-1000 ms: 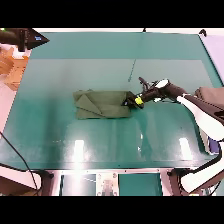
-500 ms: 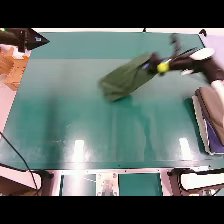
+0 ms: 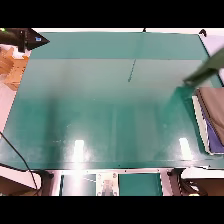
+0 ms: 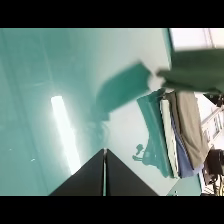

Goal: Fold the shirts.

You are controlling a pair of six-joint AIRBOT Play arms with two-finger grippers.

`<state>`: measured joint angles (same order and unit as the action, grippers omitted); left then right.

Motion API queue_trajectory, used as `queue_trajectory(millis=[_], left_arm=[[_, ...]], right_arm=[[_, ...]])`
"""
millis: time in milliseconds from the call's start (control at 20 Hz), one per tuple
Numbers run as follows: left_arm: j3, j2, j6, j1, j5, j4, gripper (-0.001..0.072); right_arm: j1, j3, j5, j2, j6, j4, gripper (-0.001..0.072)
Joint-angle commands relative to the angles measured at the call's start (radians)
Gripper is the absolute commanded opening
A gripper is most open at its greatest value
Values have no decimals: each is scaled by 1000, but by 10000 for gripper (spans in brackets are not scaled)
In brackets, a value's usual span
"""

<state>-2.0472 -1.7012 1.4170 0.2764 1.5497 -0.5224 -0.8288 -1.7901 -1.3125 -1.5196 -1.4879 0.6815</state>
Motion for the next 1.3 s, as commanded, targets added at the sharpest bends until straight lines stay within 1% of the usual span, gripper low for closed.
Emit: queue_trajectory(millis=[0, 150, 250, 400, 550, 750, 800, 850, 900, 950, 1000, 1050, 1150, 1200, 1250], left_arm=[[0, 0, 20, 0, -2, 0, 25], [6, 0, 23, 0, -2, 7, 25], [6, 0, 23, 0, 5, 7, 26], [6, 0, 23, 0, 28, 7, 25], [6, 0, 23, 0, 55, 7, 25], [6, 0, 23, 0, 96, 7, 25], [6, 0, 23, 0, 99, 7, 25], [6, 0, 23, 0, 97, 7, 25], [6, 0, 23, 0, 90, 7, 26], [6, 0, 23, 0, 83, 7, 25], [6, 0, 22, 0, 76, 7, 25], [6, 0, 22, 0, 71, 7, 26], [6, 0, 23, 0, 67, 15, 25], [6, 0, 23, 1, 63, 31, 25], [6, 1, 23, 0, 63, 40, 24]], right_arm=[[-202, -10, -111, -1, -35, 52, 13], [-291, -10, -189, 23, -102, 148, 13], [-323, -10, -261, 39, -114, 204, 13], [-332, 12, -337, 85, -168, 402, 13], [-332, 163, -360, 141, -208, 573, 14], [-333, 396, -389, 157, -271, 817, 14], [-332, 441, -383, 157, -272, 858, 15], [-333, 485, -372, 156, -281, 868, 39], [-332, 517, -357, 152, -286, 866, 298], [-332, 530, -354, 143, -286, 866, 624], [-332, 526, -356, 137, -292, 858, 634], [-332, 508, -368, 136, -298, 826, 632], [-330, 412, -376, 134, -311, 662, 615], [-318, 344, -375, 134, -311, 543, 411], [-296, 275, -370, 134, -307, 437, 127]])
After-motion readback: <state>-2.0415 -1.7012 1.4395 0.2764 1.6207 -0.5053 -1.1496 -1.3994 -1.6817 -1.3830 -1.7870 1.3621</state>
